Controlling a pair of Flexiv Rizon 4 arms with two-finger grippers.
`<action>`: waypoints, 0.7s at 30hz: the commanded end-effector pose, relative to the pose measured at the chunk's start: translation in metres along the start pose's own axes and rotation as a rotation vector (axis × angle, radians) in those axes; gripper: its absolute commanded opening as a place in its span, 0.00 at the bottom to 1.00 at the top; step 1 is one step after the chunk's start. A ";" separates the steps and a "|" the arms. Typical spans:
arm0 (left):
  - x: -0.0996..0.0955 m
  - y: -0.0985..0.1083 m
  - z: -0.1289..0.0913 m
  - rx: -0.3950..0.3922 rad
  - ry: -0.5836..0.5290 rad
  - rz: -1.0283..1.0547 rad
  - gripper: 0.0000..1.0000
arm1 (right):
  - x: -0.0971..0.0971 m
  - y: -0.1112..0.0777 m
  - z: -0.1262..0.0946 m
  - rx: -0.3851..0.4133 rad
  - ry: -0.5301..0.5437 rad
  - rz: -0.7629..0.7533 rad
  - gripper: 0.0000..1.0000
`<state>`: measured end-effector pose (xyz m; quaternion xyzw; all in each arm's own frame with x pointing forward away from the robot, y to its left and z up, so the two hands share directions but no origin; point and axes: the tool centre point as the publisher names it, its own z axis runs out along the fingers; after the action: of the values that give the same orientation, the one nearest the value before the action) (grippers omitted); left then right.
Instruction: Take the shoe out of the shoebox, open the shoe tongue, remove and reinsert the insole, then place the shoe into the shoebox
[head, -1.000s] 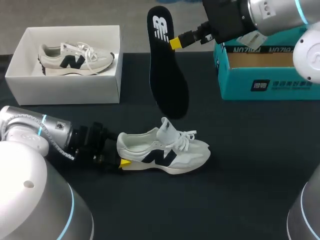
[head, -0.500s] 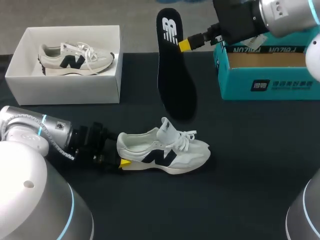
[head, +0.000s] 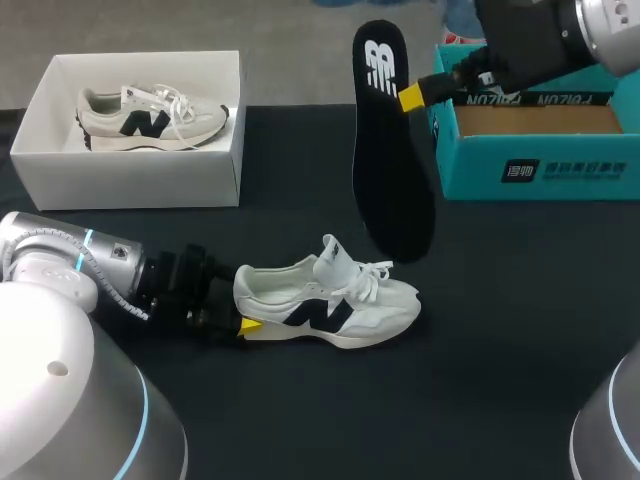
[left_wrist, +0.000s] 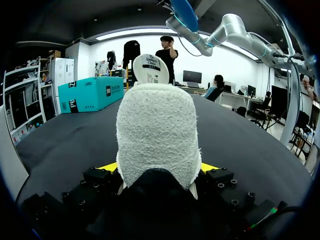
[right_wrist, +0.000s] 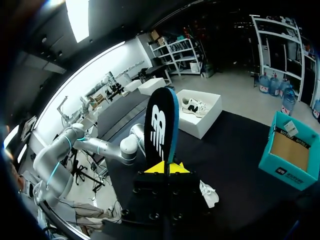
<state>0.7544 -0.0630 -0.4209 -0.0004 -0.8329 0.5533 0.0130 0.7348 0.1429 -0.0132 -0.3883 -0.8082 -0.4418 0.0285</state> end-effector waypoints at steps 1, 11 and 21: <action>0.001 0.003 0.000 -0.003 -0.001 0.000 0.00 | -0.004 -0.015 -0.003 -0.005 0.015 0.022 0.00; 0.001 0.003 0.000 -0.003 -0.001 0.000 0.00 | 0.003 -0.038 0.006 -0.004 0.046 0.083 0.00; 0.001 0.003 0.000 -0.003 -0.001 0.000 0.00 | 0.007 -0.047 0.008 0.008 0.031 0.120 0.00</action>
<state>0.7544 -0.0630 -0.4209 -0.0004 -0.8329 0.5533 0.0130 0.7027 0.1389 -0.0468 -0.4278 -0.7858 -0.4411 0.0702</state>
